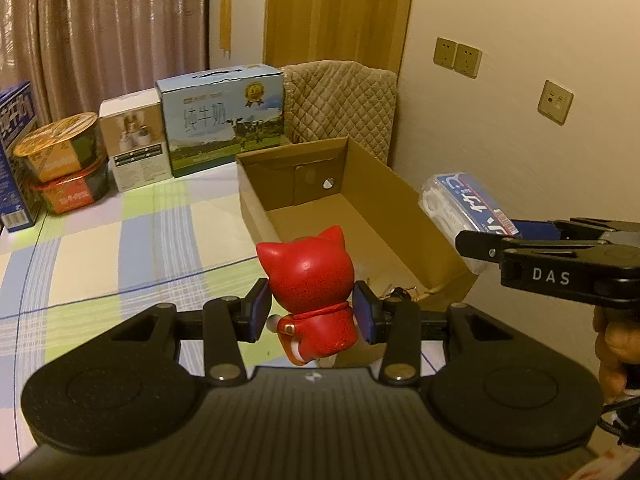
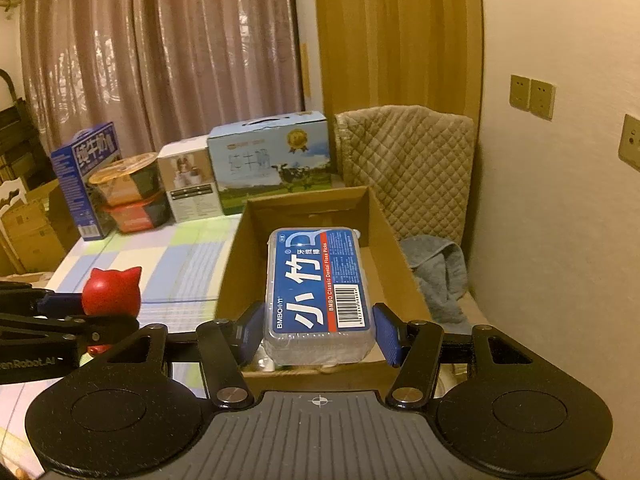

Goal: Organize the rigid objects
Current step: 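Carry the red cat figure with the left tool while the right tool carries the toothpick box over the box, then lower the cat figure into the box and open the left tool while the right tool releases the toothpick box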

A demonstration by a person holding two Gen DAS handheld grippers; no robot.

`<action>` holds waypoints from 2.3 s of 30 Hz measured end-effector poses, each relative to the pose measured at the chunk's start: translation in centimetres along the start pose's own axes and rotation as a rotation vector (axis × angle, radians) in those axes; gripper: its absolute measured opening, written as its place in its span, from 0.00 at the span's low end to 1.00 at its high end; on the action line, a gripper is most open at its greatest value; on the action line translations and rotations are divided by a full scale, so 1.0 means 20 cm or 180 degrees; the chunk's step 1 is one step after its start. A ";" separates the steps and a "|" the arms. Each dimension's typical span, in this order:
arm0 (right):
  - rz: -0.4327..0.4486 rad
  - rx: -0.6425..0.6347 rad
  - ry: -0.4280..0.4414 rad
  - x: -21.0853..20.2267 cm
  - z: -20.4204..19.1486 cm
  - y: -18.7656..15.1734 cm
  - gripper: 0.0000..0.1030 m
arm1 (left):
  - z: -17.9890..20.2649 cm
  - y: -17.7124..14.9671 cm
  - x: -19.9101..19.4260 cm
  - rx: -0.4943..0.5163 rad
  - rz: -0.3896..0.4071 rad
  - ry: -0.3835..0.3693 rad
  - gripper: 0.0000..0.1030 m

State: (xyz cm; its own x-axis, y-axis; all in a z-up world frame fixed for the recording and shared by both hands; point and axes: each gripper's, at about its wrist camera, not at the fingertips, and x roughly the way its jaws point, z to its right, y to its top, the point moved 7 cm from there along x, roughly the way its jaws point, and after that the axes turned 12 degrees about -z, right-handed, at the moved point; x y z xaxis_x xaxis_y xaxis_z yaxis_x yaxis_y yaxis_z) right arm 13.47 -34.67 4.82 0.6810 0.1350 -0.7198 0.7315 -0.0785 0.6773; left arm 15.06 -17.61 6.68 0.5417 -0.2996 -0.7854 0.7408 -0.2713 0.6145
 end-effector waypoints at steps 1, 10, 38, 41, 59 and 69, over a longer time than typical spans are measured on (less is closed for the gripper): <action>-0.0015 0.0005 -0.0003 0.01 0.02 0.00 0.53 | 0.01 0.01 0.01 0.0017 -0.0004 -0.0003 0.38; -0.0114 0.0005 -0.0044 0.17 0.13 0.04 0.53 | 0.11 0.13 0.21 0.0185 -0.0084 -0.0066 0.38; -0.0303 0.0028 -0.0070 0.42 0.26 0.03 0.53 | 0.18 0.19 0.56 0.0348 -0.0339 -0.0130 0.38; -0.0311 0.0042 -0.0063 0.44 0.26 0.03 0.53 | 0.18 0.19 0.58 0.0359 -0.0353 -0.0133 0.38; -0.0387 0.0096 -0.0040 0.52 0.29 0.00 0.53 | 0.21 0.17 0.70 0.0373 -0.0470 -0.0191 0.38; -0.0397 0.0135 -0.0044 0.52 0.30 -0.01 0.53 | 0.14 0.19 0.67 0.0285 -0.0342 -0.0094 0.64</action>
State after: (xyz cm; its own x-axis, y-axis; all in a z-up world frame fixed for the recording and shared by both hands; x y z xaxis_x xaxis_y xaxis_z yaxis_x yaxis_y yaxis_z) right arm 20.56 -39.10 -3.66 0.5849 0.1327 -0.8002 0.8111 -0.1037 0.5757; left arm 24.00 -25.27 -1.25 0.4481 -0.2910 -0.8453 0.7549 -0.3833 0.5322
